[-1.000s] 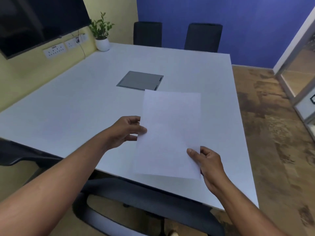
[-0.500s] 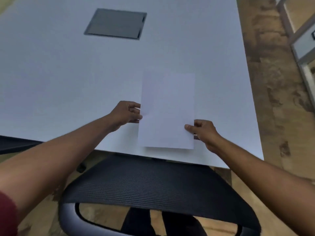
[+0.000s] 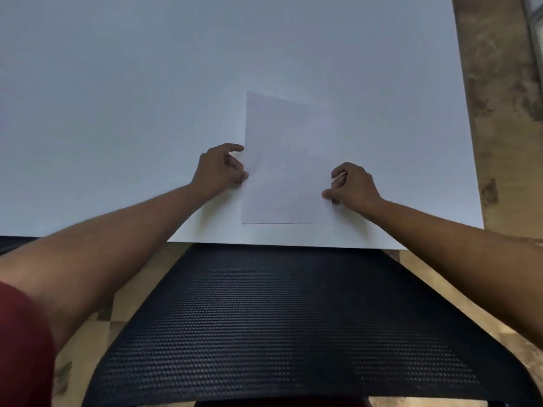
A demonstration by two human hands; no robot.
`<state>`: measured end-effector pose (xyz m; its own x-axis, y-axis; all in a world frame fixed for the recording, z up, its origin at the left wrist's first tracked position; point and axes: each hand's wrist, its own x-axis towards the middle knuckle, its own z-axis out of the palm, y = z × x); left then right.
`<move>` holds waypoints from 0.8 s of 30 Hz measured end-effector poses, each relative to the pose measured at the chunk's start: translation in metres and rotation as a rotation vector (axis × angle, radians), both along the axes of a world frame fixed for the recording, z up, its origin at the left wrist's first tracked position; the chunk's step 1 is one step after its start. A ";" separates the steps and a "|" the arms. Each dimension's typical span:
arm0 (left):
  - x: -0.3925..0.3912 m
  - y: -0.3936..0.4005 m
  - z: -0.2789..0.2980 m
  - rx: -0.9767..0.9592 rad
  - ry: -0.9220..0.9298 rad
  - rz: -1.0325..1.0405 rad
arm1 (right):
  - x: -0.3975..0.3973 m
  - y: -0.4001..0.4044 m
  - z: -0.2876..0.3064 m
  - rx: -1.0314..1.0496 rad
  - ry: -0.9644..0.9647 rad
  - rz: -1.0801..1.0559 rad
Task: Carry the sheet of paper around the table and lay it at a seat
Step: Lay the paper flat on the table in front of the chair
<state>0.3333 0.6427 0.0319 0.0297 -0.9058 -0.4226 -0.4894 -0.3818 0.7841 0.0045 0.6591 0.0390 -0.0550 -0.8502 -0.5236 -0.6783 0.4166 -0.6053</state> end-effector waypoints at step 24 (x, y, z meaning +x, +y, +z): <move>0.044 0.031 -0.051 -0.495 -0.741 -0.870 | -0.034 0.023 -0.032 -0.331 0.219 0.572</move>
